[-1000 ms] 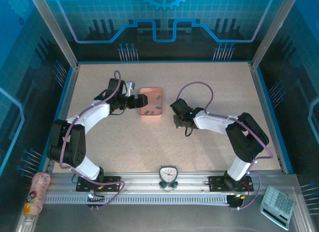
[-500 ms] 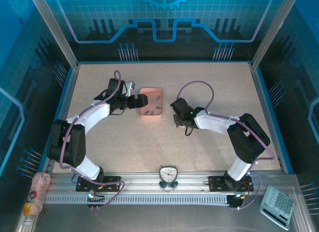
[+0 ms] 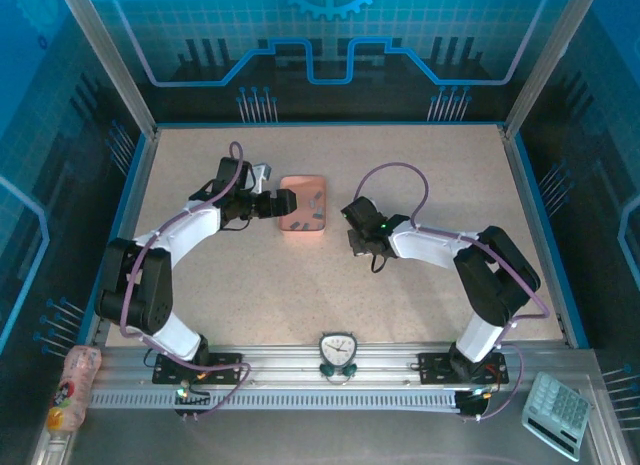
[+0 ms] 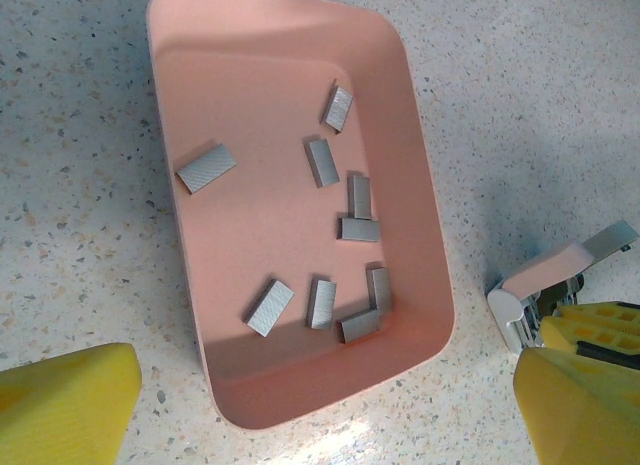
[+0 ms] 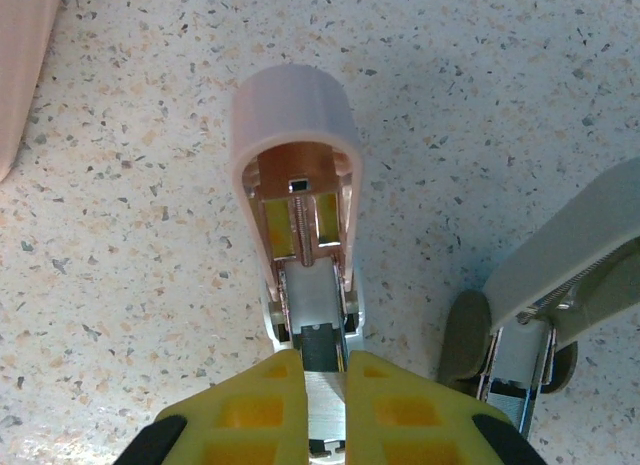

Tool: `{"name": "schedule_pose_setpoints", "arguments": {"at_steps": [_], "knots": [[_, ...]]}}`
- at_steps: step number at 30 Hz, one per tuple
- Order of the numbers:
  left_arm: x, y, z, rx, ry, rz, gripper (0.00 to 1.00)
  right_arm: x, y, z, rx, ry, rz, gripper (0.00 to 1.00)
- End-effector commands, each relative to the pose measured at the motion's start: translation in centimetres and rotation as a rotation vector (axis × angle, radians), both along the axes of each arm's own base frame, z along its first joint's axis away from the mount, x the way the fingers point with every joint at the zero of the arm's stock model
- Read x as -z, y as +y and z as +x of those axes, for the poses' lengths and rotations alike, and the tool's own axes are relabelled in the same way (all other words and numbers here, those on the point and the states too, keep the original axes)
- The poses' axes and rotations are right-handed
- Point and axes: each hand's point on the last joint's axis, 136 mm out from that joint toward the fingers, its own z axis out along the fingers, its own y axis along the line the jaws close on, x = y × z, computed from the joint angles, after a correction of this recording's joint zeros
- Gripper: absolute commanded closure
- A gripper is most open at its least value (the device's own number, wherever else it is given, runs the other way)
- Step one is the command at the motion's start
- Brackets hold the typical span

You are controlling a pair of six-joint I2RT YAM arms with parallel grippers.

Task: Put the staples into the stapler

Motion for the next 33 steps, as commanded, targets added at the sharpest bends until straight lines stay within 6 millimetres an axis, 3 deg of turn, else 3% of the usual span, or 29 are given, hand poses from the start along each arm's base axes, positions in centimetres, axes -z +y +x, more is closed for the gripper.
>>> {"name": "schedule_pose_setpoints", "arguments": {"at_steps": [1, 23, 33], "knots": [[0.1, 0.2, 0.2, 0.008, -0.004, -0.007, 0.03, 1.0, -0.5, -0.4, -0.001, 0.020, -0.041, 0.88], [0.1, 0.2, 0.2, 0.009, -0.007, -0.003, 0.03, 0.8, -0.2, -0.9, -0.086, 0.007, -0.042, 0.89], [0.0, 0.3, 0.2, 0.009, -0.006, -0.002, 0.03, -1.7, -0.1, -0.5, -0.090, -0.052, -0.013, 0.89]]}}
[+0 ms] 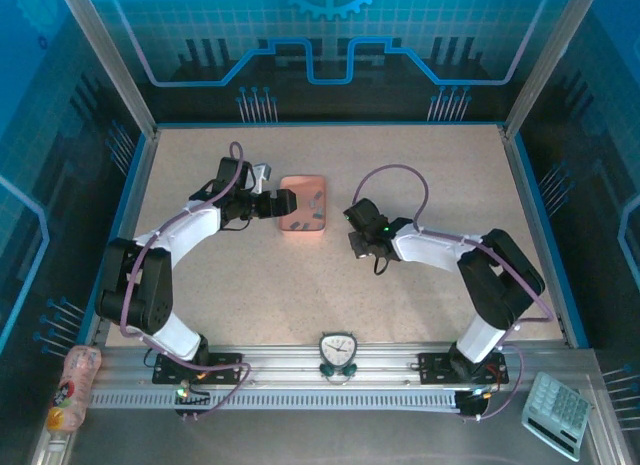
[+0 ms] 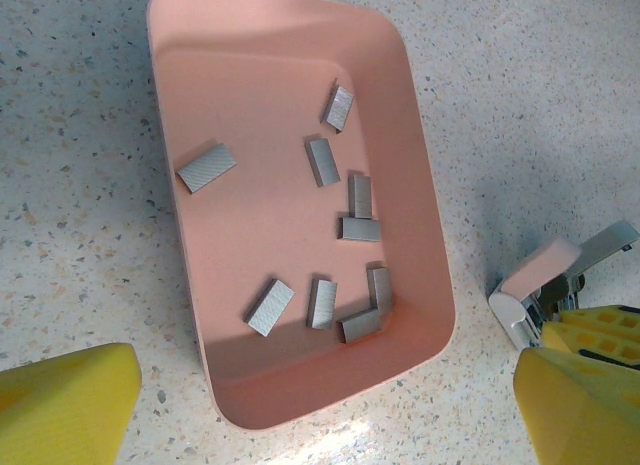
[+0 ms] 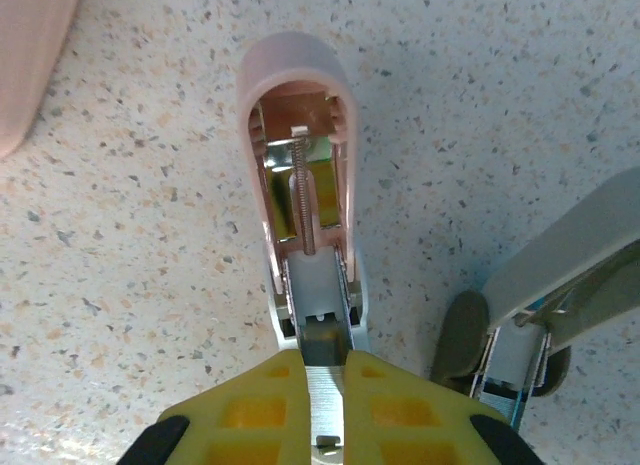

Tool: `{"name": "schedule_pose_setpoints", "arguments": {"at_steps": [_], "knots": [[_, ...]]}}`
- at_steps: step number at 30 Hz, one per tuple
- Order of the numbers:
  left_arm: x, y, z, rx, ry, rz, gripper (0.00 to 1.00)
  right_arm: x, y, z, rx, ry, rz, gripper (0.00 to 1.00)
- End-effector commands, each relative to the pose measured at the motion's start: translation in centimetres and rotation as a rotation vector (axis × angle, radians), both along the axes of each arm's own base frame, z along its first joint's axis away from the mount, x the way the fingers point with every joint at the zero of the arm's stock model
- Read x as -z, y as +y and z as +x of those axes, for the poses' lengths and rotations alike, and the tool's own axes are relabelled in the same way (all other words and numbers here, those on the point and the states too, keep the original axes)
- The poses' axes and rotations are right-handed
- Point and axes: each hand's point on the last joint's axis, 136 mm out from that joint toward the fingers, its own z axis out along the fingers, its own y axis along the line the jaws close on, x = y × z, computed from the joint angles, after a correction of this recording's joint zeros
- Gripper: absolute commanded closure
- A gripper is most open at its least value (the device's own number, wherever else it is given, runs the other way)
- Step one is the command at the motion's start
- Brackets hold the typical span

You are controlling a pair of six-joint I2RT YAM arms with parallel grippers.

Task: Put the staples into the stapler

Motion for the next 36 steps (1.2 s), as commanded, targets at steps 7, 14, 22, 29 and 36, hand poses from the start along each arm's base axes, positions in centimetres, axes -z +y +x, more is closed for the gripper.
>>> {"name": "schedule_pose_setpoints", "arguments": {"at_steps": [7, 14, 22, 29, 36], "knots": [[0.0, 0.3, 0.2, 0.009, -0.009, -0.004, 0.03, -2.4, -0.1, 0.2, -0.046, -0.057, 0.042, 0.88], [0.1, 0.2, 0.1, 0.009, -0.005, -0.003, 0.03, -0.3, 0.4, -0.6, -0.092, 0.040, 0.100, 0.89], [0.3, 0.2, 0.2, 0.009, 0.000, -0.007, 0.03, 1.1, -0.2, -1.7, -0.064, 0.109, 0.083, 0.89], [0.3, 0.2, 0.2, 0.009, 0.000, -0.007, 0.03, -0.5, -0.6, -1.1, -0.055, 0.052, 0.076, 0.89], [0.3, 0.1, 0.2, 0.010, 0.000, -0.010, 0.03, 0.1, -2.1, -2.1, -0.003, 0.046, 0.067, 0.89]]}}
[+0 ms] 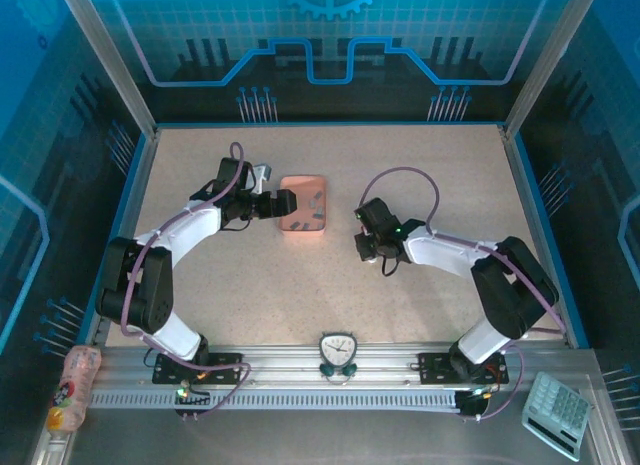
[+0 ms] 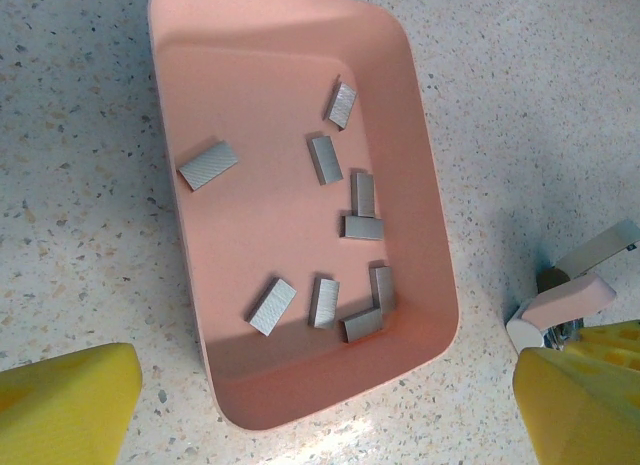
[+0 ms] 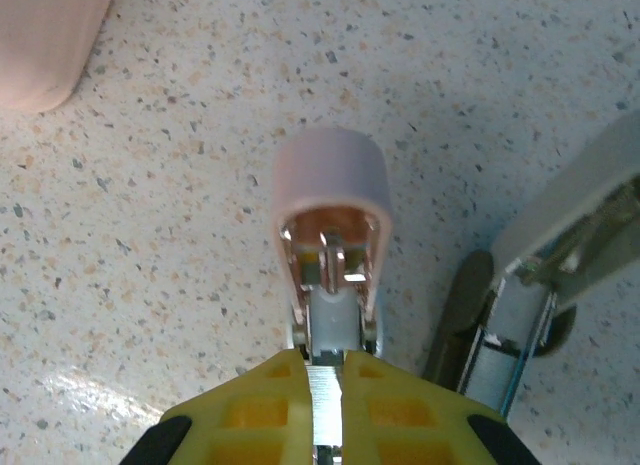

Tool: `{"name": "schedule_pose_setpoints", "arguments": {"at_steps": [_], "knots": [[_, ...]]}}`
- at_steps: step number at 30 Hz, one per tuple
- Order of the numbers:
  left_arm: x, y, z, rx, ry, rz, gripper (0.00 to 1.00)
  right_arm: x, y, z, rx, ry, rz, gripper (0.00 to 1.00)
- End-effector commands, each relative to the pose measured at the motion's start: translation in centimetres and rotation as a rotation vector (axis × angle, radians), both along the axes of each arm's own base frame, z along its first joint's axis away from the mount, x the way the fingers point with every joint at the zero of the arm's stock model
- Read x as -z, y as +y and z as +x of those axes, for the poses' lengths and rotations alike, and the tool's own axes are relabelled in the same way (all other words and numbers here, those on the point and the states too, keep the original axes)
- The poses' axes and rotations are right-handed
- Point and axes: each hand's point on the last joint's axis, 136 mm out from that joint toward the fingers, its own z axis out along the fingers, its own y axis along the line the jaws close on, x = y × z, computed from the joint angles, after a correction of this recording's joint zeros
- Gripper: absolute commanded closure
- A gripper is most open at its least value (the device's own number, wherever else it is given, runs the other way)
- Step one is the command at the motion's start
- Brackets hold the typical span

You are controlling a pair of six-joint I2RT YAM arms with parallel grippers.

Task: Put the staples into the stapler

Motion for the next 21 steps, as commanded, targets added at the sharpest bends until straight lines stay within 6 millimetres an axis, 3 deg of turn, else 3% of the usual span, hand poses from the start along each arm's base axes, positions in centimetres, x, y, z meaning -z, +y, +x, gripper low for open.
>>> {"name": "schedule_pose_setpoints", "arguments": {"at_steps": [1, 9, 21], "knots": [[0.1, 0.1, 0.2, 0.010, -0.004, -0.012, 0.03, 0.2, -1.4, -0.6, 0.051, -0.006, -0.009, 0.89], [0.0, 0.1, 0.2, 0.008, -0.004, -0.016, 0.03, 1.1, -1.5, -1.1, 0.054, 0.017, -0.008, 0.89], [-0.1, 0.1, 0.2, 0.010, -0.007, -0.015, 0.03, 0.4, -0.3, -0.1, 0.023, -0.011, 0.025, 0.89]]}}
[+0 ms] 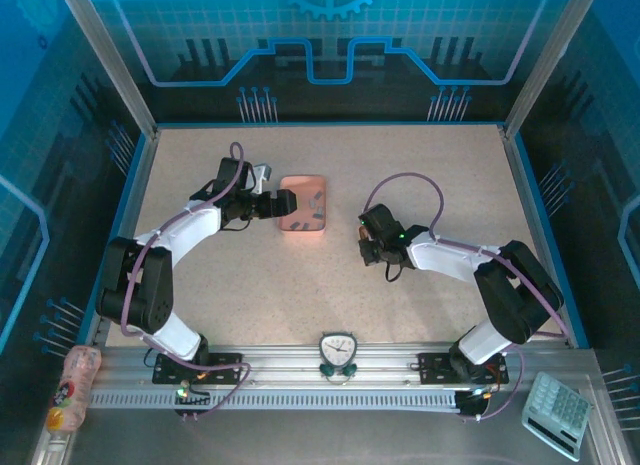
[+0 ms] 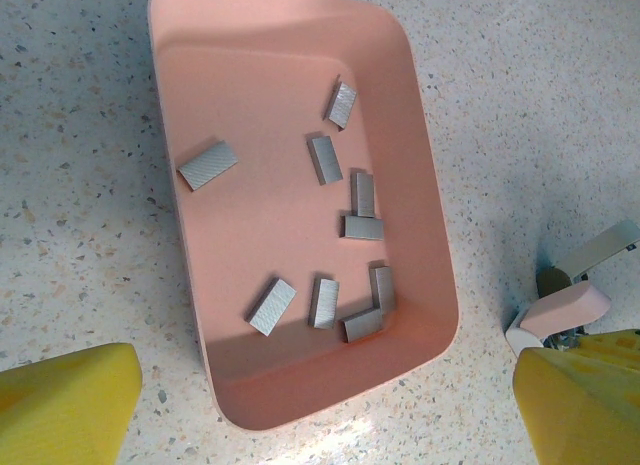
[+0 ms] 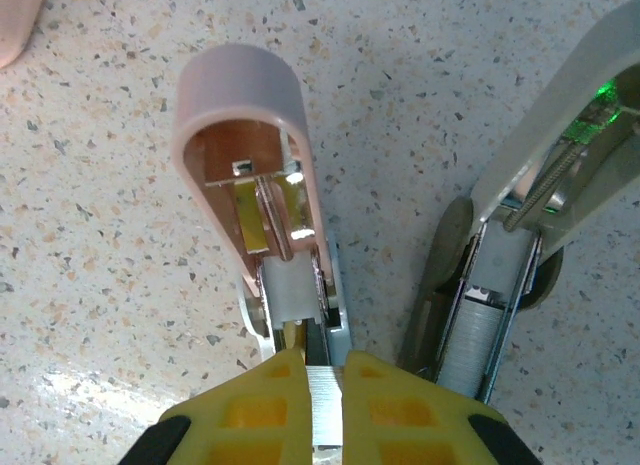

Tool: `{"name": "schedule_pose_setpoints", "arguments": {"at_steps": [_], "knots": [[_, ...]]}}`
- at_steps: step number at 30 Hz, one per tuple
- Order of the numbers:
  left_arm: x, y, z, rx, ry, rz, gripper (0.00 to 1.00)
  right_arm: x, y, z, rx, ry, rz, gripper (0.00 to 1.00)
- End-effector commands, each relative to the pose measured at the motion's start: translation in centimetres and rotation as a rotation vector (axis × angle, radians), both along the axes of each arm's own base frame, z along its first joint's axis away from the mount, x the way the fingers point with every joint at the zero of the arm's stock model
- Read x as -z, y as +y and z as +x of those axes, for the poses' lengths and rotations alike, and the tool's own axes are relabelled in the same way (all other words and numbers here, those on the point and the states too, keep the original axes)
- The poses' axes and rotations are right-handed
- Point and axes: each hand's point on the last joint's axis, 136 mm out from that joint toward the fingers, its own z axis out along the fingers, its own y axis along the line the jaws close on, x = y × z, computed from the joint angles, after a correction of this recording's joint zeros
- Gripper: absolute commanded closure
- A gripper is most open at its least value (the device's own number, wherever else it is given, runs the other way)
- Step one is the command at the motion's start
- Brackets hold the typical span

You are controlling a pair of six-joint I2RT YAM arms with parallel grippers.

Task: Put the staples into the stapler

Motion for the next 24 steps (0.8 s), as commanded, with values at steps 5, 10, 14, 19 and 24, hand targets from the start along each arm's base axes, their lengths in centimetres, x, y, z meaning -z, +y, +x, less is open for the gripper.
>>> {"name": "schedule_pose_setpoints", "arguments": {"at_steps": [5, 10, 14, 19, 24], "knots": [[0.0, 0.1, 0.2, 0.010, -0.005, -0.013, 0.03, 0.1, 0.4, 0.5, -0.001, -0.002, 0.019, 0.89], [0.0, 0.1, 0.2, 0.012, -0.006, -0.012, 0.03, 0.6, 0.0, 0.3, 0.003, 0.006, 0.000, 0.89], [0.0, 0.1, 0.2, 0.012, -0.005, -0.012, 0.03, 1.2, -0.2, 0.0, 0.003, 0.018, -0.011, 0.89], [0.0, 0.1, 0.2, 0.011, -0.004, -0.010, 0.03, 1.6, -0.5, -0.2, 0.001, 0.026, -0.024, 0.89], [0.1, 0.1, 0.2, 0.012, -0.003, -0.009, 0.03, 1.8, -0.6, -0.4, -0.006, 0.031, -0.033, 0.89]]}}
